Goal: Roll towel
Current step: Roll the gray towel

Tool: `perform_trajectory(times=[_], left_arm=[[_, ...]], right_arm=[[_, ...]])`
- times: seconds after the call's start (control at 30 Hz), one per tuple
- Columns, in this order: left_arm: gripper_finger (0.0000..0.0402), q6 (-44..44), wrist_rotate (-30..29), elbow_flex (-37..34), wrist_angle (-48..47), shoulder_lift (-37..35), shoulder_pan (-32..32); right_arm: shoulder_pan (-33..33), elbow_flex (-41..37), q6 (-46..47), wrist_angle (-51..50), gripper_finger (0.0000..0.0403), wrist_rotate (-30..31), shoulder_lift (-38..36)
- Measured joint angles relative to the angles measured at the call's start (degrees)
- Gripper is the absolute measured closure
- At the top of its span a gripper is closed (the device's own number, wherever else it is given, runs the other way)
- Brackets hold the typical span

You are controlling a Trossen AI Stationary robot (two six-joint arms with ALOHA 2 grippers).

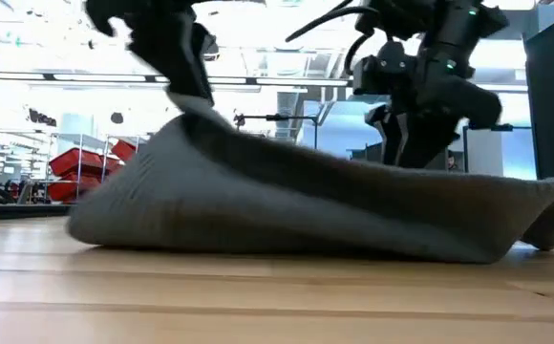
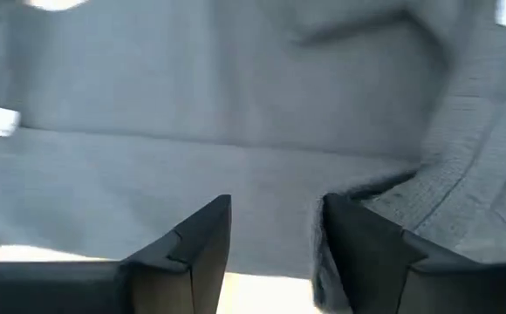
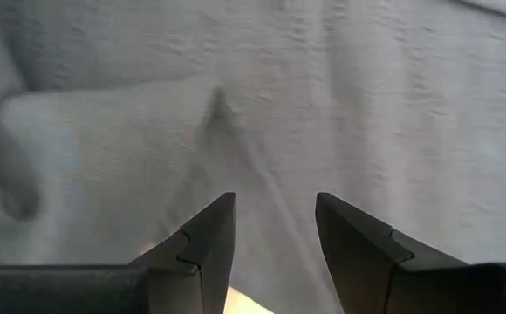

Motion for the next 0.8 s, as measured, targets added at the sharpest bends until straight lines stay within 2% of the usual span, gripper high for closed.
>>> perform_trajectory(times=[0.13,0.3,0.5,0.63,0.8], left_arm=[[0.0232,4.8,1.5,3.9,-4.6,0.0,4.6],[0.0233,5.2,3.1,7.5,-9.1,0.0,7.7],[0.0234,9.8,3.4,5.0,2.8,3.0,12.0],[0.0234,13.0,3.4,3.4,13.2,8.6,15.2],[0.0234,15.7,3.4,3.2,17.4,16.5,18.7]], right_arm=[[1.2,-2.3,3.0,3.9,0.0255,0.0,0.0],[2.1,-5.5,6.0,7.8,0.0255,0.0,0.0],[2.8,-10.7,9.1,14.3,0.0255,0.1,0.0],[2.7,-10.7,11.9,10.6,0.0255,0.4,0.0],[4.0,-10.7,12.8,7.5,0.0255,0.4,0.0]])
